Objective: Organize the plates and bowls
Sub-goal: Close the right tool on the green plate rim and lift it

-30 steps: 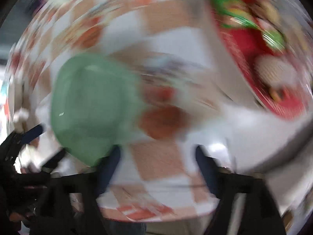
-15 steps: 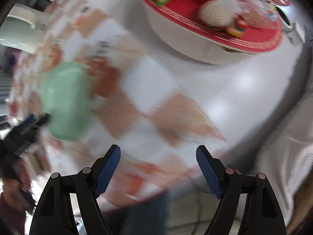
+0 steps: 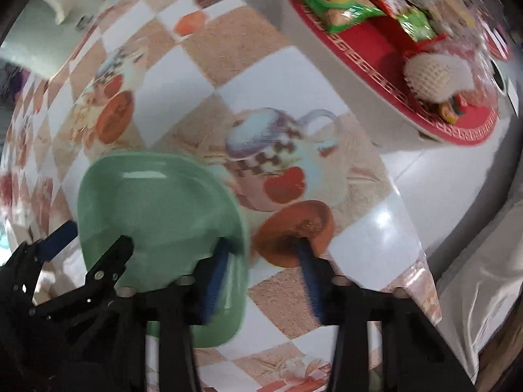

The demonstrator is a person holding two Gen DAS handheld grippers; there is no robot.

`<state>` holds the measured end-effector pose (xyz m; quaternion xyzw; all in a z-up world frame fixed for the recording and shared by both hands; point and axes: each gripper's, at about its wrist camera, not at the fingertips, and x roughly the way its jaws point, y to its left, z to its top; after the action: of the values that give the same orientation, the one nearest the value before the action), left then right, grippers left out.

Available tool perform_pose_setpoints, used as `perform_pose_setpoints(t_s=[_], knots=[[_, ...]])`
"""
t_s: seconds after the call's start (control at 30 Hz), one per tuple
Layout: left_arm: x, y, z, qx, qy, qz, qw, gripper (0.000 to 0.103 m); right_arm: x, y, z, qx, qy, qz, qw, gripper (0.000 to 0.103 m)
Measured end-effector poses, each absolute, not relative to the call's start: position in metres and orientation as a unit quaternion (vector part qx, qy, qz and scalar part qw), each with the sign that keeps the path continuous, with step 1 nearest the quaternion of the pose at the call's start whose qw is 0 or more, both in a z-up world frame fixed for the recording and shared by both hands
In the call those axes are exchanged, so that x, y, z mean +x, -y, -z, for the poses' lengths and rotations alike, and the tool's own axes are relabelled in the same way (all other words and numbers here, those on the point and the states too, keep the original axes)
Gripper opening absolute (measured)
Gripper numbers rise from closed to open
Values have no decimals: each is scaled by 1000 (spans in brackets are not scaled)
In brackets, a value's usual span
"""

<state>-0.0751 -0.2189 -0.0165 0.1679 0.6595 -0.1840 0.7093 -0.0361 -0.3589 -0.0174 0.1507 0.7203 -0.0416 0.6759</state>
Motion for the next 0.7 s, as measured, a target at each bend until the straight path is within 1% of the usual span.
perform_pose_setpoints(t_s=[0.07,0.1,0.17,0.27,0.43,0.7], knots=[[-76,216,16,156,-662,191,707,69,-35,342,17,120,-724,26,679,27],[-78,215,15,159,-659,197,708,66,-38,337,17,112,-723,16,681,24],[-85,214,11,165,-653,208,709,48,-44,323,16,105,-725,-6,681,24],[-93,204,10,166,-652,206,710,48,-56,304,14,69,-726,-25,683,24],[-125,163,11,147,-658,181,716,48,-89,261,11,17,-731,-74,678,24],[-217,56,17,88,-692,107,708,48,-165,157,3,-85,-729,-174,657,24]])
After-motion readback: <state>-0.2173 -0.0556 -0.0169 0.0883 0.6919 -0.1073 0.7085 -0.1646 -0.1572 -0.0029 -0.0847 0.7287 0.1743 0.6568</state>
